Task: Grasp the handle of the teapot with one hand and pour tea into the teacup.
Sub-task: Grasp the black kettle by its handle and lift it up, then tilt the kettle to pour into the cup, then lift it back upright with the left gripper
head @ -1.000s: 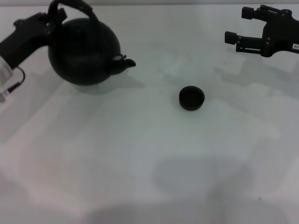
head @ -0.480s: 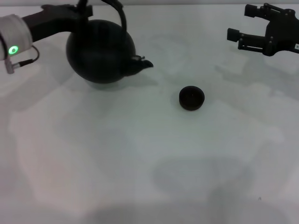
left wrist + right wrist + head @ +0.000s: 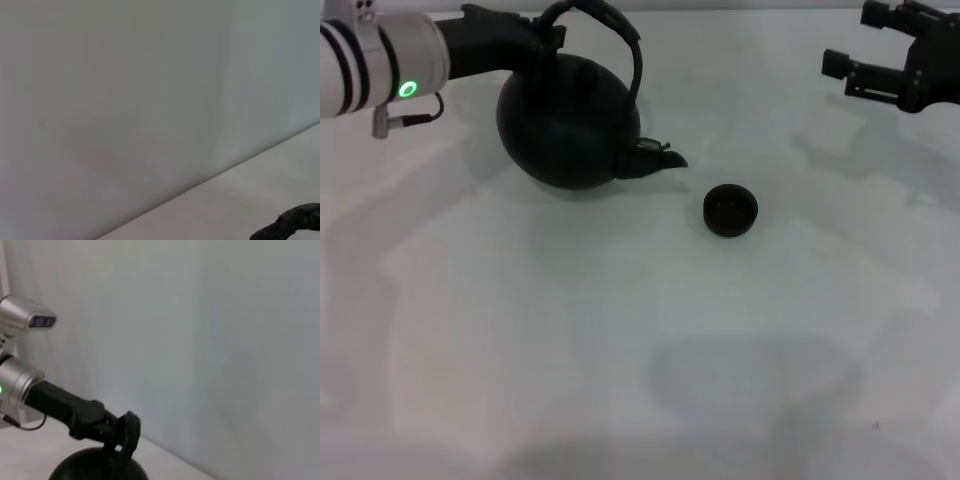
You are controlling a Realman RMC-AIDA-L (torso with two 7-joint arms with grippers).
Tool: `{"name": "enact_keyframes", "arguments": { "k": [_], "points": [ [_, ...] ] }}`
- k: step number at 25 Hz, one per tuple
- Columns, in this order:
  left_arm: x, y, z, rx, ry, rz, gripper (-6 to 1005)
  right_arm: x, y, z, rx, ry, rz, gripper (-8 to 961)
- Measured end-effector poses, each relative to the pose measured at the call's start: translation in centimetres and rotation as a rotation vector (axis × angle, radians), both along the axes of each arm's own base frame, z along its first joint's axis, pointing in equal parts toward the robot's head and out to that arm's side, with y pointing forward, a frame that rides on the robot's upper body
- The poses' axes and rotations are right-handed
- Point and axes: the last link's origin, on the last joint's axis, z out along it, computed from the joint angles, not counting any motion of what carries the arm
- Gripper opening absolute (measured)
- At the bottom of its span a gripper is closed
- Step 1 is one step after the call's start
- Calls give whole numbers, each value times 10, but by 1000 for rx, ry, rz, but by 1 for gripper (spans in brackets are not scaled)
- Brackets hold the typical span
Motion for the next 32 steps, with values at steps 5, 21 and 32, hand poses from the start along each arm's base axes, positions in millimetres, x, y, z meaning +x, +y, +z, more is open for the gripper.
{"name": "enact_keyframes", "arguments": {
  "k": [5,21,32],
  "points": [
    [12,-8,0,16,80,-8,139,0,1,9,38,35,-8,877],
    [38,-19,-7,2,189,-8,138,2,-6,13,35,64,2,876],
    [51,-17,-15,9,255,-8,139,5,-8,14,40,58,-7,876]
  ]
}}
